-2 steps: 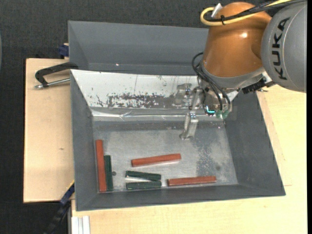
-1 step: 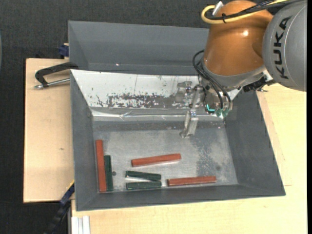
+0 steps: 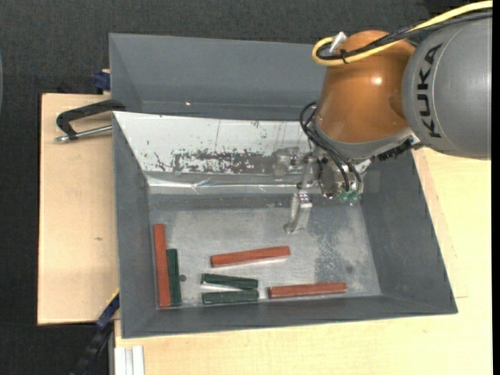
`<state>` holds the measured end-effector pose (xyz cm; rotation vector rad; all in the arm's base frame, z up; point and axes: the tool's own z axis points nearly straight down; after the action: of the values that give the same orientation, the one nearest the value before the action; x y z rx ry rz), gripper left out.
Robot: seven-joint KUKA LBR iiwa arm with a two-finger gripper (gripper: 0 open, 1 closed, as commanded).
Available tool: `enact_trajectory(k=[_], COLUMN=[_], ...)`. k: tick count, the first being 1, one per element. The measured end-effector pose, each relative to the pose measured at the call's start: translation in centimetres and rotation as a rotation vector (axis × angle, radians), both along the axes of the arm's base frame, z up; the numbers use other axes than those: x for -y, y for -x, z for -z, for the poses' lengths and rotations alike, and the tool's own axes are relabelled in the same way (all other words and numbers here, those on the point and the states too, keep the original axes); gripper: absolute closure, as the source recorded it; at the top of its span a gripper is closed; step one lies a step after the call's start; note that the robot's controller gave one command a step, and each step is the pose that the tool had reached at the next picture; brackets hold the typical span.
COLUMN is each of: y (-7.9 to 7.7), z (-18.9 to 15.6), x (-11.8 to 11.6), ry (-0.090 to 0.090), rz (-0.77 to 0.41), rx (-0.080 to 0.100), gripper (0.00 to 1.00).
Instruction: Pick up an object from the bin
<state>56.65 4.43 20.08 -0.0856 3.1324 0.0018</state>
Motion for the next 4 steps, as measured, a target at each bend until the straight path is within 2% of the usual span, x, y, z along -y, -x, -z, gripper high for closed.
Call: enact_trajectory(k=[1, 2, 3, 4], y=[0.1, -0.6, 1.6, 6.0], z=[1.7, 6.7, 11.7, 13.0], x=[0.2, -0.8, -0.2, -3.3], ry=[0.000, 0.001, 0.002, 0.002], rz=[-0.013, -0.080, -0.327, -0.458], rx=[-0.001, -0.005, -0.003, -0.004], gripper=[0.00, 0.00, 0.00, 1.00])
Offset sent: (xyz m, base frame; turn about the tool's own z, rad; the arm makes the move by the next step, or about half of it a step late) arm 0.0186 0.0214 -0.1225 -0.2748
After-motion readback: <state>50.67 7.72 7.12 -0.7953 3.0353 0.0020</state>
